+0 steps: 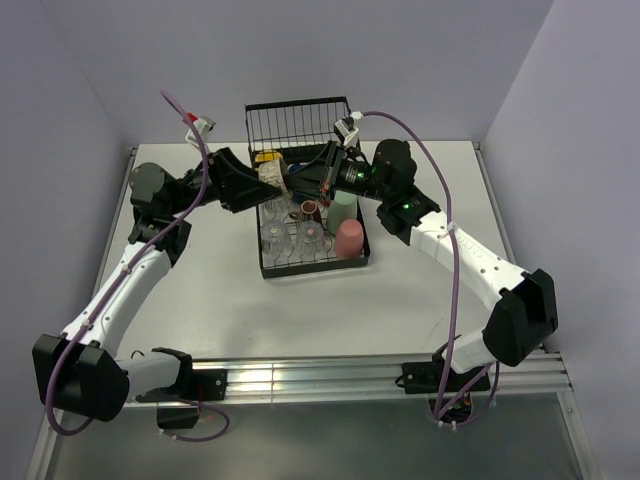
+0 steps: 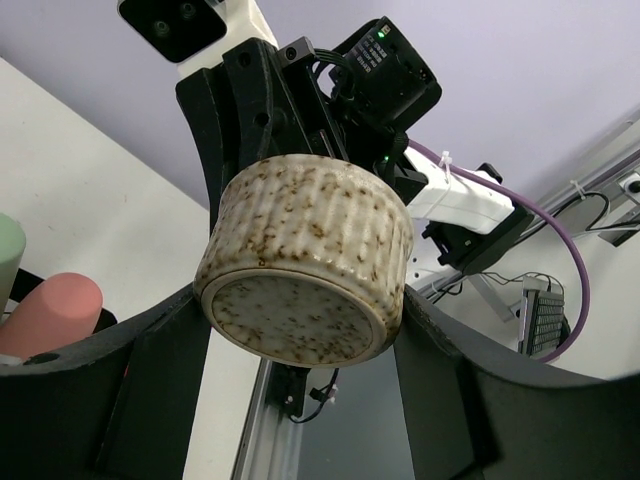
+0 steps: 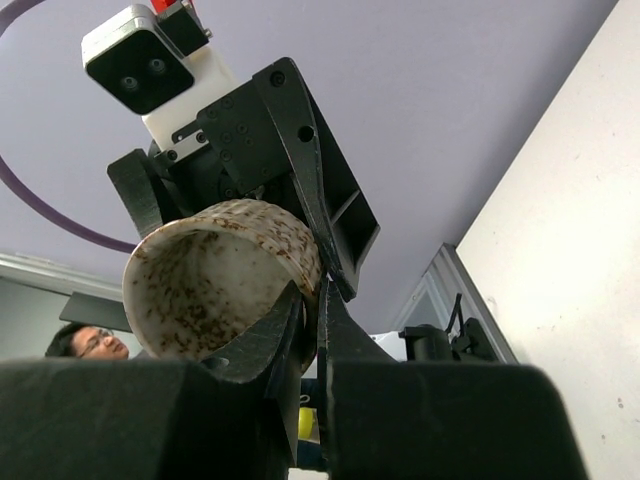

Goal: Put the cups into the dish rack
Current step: Pass the cup from the right arm to the left

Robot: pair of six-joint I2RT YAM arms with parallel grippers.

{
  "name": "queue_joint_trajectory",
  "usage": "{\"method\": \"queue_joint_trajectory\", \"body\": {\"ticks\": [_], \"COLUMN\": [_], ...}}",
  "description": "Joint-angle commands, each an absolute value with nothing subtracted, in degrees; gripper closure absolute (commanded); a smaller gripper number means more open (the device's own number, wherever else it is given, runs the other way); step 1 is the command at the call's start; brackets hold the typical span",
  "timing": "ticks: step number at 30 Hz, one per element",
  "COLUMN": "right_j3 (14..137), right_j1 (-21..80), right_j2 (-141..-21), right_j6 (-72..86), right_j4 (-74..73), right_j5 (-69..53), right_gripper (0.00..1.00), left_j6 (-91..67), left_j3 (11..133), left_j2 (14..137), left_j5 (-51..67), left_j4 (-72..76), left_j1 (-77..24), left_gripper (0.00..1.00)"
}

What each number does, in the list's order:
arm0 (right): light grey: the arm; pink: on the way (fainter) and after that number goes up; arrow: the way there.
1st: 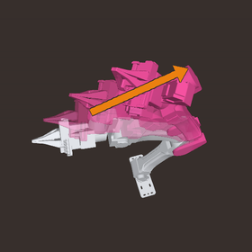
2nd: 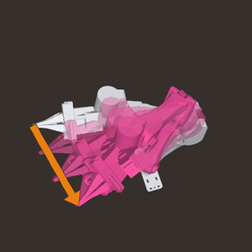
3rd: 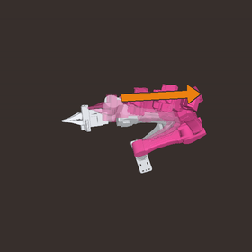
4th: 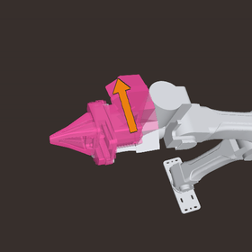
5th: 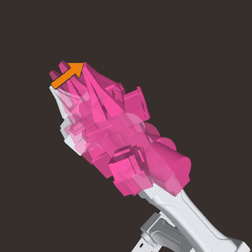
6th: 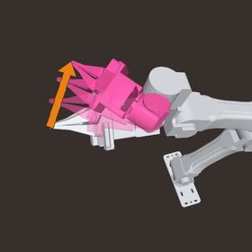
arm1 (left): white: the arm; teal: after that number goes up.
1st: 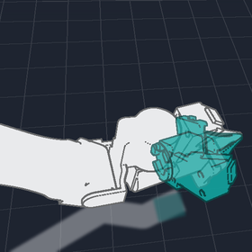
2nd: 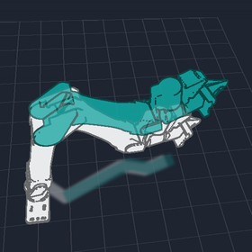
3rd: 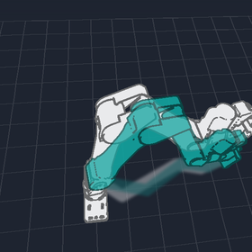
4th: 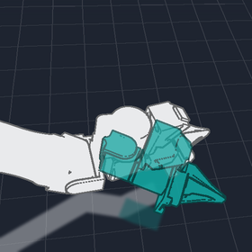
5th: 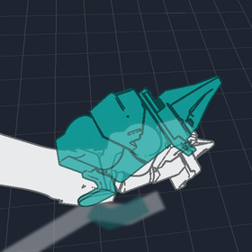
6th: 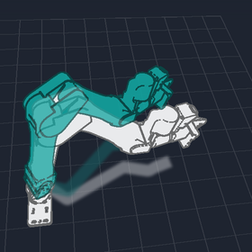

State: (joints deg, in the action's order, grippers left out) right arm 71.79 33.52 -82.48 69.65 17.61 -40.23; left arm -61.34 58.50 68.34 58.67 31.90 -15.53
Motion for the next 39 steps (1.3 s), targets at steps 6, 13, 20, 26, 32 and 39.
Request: {"method": "queue_joint_trajectory", "body": {"ticks": [6, 13, 20, 26, 32, 39], "right_j3": [73.13, 71.46, 69.96, 72.50, 76.55, 79.10], "right_j1": [33.66, 32.08, 29.54, 28.13, 28.04, 28.04], "right_j2": [-81.83, -79.37, -76.47, -74.53, -73.13, -70.67], "right_j6": [66.01, 64.60, 64.60, 58.64, 51.51, 42.64], "right_j4": [17.32, 14.68, 13.89, 3.27, -8.16, -20.54], "right_j5": [-37.62, -34.37, -33.40, -29.36, -21.64, -10.57], "right_gripper": [0.94, 0.67, 0.59, 0.59, 0.59, 0.59], "left_j6": [-58.11, -55.72, -55.20, -52.30, -42.13, -31.30], "left_j3": [62.58, 64.07, 64.51, 67.05, 76.16, 103.41], "left_j2": [68.03, 67.68, 67.94, 68.55, 71.88, 88.13], "left_j5": [58.10, 56.69, 55.90, 53.97, 46.09, 24.05], "left_j4": [28.76, 24.88, 23.56, 19.08, 3.90, -28.53], "left_j1": [-16.79, -16.79, -16.79, -16.70, -16.70, -16.79], "left_gripper": [1.00, 1.00, 1.00, 1.00, 1.00, 1.00]}}
